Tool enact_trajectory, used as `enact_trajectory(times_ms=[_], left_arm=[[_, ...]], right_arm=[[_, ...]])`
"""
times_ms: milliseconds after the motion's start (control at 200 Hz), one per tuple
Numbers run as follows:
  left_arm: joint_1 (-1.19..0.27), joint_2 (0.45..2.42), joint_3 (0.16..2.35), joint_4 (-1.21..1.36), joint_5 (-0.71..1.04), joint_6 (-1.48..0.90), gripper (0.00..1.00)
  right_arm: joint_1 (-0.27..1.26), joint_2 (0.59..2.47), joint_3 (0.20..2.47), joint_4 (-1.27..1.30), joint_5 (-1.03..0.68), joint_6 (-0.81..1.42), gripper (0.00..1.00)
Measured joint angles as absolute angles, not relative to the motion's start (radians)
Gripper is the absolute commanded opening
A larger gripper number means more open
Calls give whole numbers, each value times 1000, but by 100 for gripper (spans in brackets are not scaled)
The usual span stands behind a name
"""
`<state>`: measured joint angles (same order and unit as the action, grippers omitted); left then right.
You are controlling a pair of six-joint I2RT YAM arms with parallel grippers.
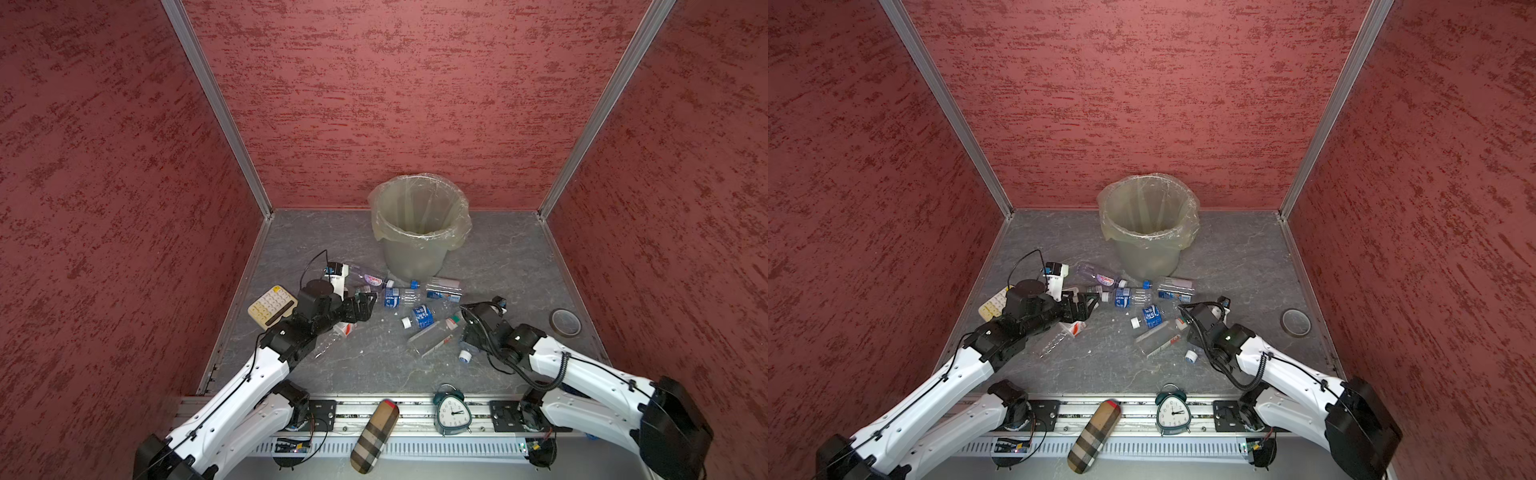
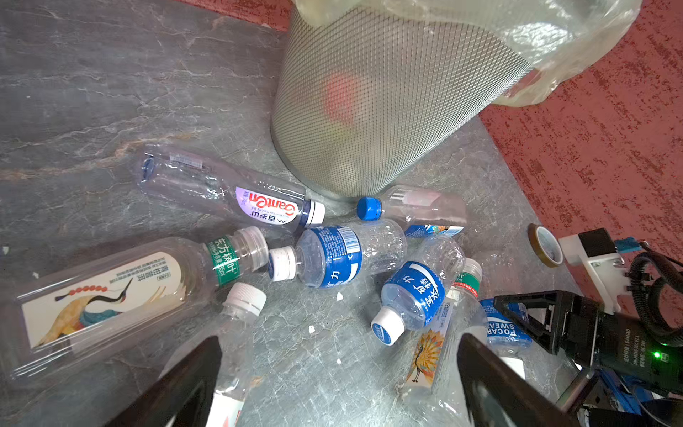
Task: Throw the plastic bottles in the bin
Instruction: 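Close the right gripper on the blue-labelled bottle while the left lowers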
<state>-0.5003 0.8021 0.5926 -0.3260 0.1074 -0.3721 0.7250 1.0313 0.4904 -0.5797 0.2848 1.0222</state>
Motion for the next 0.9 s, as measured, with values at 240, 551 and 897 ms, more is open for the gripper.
enact_trajectory(times_ms=[240, 551, 897], left_arm=[[-514, 793, 589, -345, 107, -379, 99], [-516, 778, 585, -369, 106, -389, 99], [-519, 778, 583, -386, 106, -396, 99]], right_arm=[[722, 1033, 455, -572, 285, 1021, 72], [712, 1034, 455, -562, 291, 1009, 65], [706, 1026, 442, -518, 296, 957, 41]])
